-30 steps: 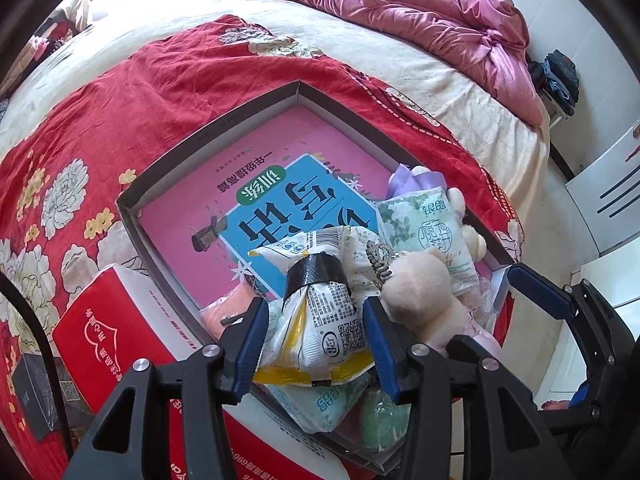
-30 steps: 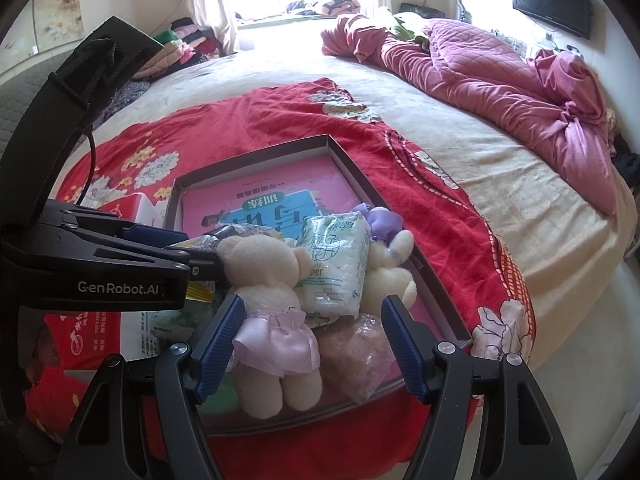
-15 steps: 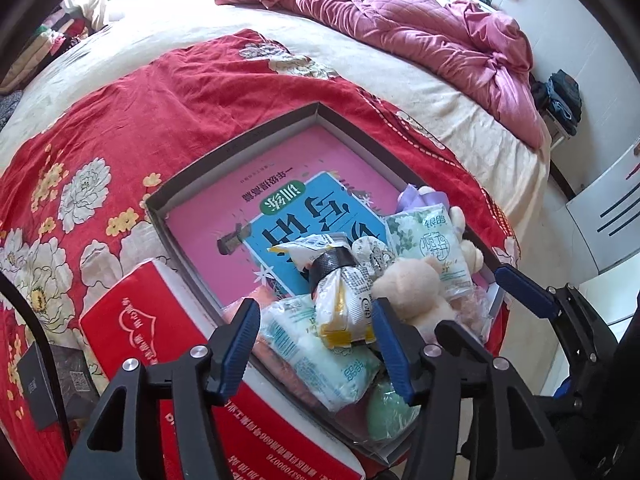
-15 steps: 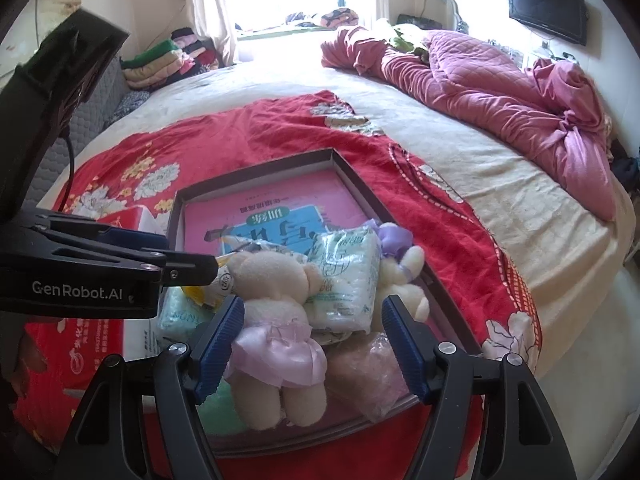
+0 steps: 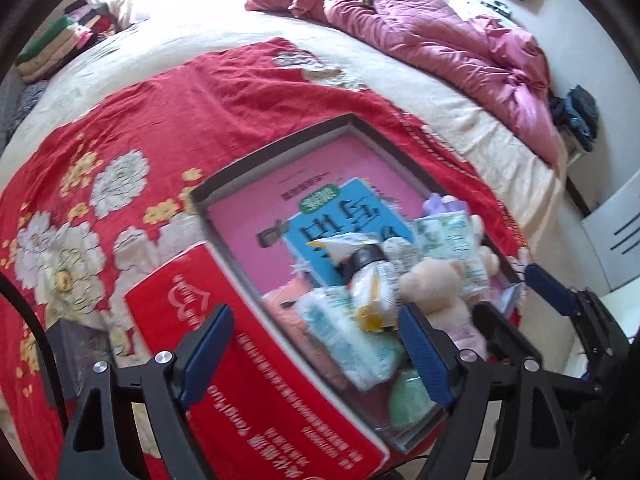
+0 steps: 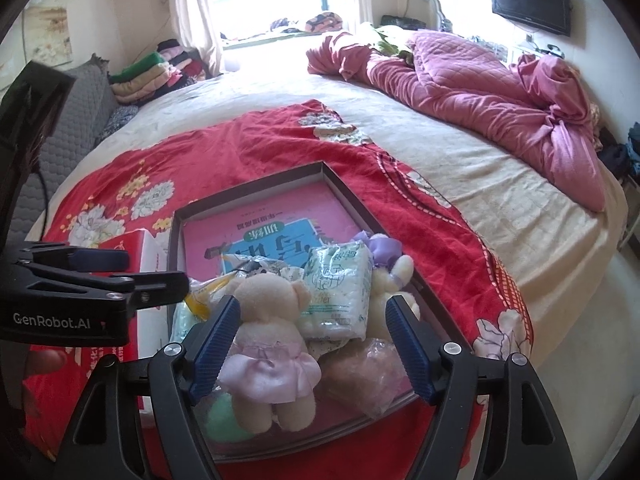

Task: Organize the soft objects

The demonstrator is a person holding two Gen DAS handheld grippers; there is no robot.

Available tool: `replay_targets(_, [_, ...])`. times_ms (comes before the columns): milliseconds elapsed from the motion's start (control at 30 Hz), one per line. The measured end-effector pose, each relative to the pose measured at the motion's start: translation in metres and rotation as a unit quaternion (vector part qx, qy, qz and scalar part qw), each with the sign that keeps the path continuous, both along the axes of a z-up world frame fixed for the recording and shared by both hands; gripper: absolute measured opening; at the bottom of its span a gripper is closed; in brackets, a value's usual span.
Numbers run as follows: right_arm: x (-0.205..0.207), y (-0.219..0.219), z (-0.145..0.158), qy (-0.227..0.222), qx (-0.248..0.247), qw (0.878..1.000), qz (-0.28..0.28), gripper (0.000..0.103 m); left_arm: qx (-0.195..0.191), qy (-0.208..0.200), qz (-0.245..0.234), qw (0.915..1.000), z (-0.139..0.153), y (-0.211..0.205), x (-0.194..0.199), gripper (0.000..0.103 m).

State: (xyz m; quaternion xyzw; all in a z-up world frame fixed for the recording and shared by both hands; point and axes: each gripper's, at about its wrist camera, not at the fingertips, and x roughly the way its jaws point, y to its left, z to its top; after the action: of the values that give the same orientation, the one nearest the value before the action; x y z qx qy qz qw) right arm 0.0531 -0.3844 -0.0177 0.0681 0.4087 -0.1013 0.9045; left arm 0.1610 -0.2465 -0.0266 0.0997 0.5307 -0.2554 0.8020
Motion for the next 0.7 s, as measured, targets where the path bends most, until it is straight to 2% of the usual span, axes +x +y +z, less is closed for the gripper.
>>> replay_targets(200, [-0.007,0.004,0.005,-0.004,-0.001,1.0,-0.004,0.076,0.001,-0.021,0.019,0.9996,0.002,0.016,-0.01,0.084])
replay_targets(367, [-0.015,0.005,0.01,-0.01,0.005,1.0,-0.01,0.076,-0.009,-0.02,0.04,0.9989,0.005,0.03,-0.02,0.084])
replay_targets(567, [-0.022,0.008,0.018,-0.012,0.0,1.0,-0.021,0.076,-0.033,-0.034,0.05,0.9977,0.017,0.044,-0.037,0.084])
replay_targets(700, [-0.029,0.013,0.029,-0.026,0.005,0.999,-0.024,0.076,-0.029,-0.05,0.051,0.997,0.027,0.049,-0.049,0.084])
